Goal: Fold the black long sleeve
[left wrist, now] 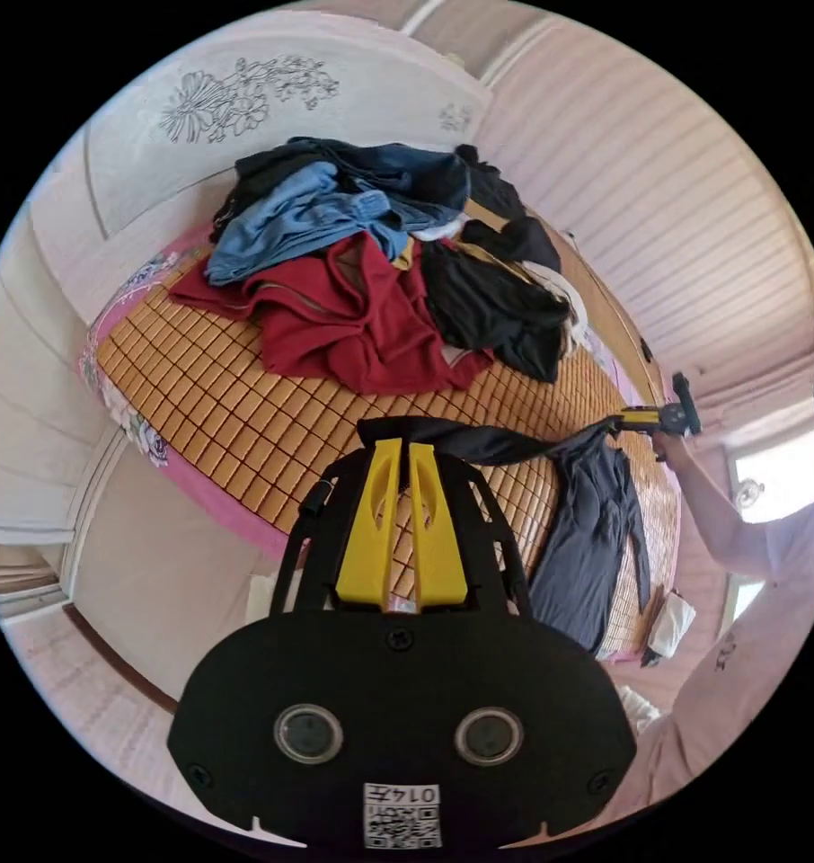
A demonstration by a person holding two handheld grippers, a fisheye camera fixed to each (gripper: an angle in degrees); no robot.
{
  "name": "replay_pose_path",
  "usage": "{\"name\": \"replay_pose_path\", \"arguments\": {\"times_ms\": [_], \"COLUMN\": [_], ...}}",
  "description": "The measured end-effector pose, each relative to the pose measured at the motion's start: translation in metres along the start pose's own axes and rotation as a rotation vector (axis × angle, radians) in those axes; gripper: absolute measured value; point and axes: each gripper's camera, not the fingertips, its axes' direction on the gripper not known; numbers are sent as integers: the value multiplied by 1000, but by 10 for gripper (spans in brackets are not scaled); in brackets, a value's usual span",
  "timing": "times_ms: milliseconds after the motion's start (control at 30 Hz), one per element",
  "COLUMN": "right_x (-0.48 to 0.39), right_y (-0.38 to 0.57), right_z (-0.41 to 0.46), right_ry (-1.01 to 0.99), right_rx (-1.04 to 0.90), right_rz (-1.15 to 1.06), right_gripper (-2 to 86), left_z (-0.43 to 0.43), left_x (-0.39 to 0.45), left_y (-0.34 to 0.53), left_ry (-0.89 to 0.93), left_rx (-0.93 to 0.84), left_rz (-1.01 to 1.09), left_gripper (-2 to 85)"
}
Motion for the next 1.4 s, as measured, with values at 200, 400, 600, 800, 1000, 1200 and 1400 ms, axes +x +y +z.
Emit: {"name": "replay_pose_path", "arguments": {"times_ms": [200,400,600,800,1000,1200,1400], "right_x": [14,21,29,37,45,51,61], "right_y": [-29,-45,-52,-54,-57,-67,-72], "right_z": [23,23,17,5,-3,-6,-9], "right_ry": [17,25,18,18,6,23,27], "right_rx": [-54,-84,-90,-87,-85,-99,-130], "right_rz": [79,84,93,73,48,68,89], "right_gripper": [13,12,13,13,13,12,8], "left_z": [25,69,124,98,46,87,104], "left_x": [21,84,106,133,144,115,99], "left_y": [-14,-34,-50,-47,-71,-116,-116], "left_ry": [-137,-302,-338,-256,-178,-423,-300], "left_rx": [-24,-137,-335,-470,-434,-361,-359], "left_rz": [95,452,579,684,693,557,321], "left_gripper": [24,63,9,-8,-9,-5,3]}}
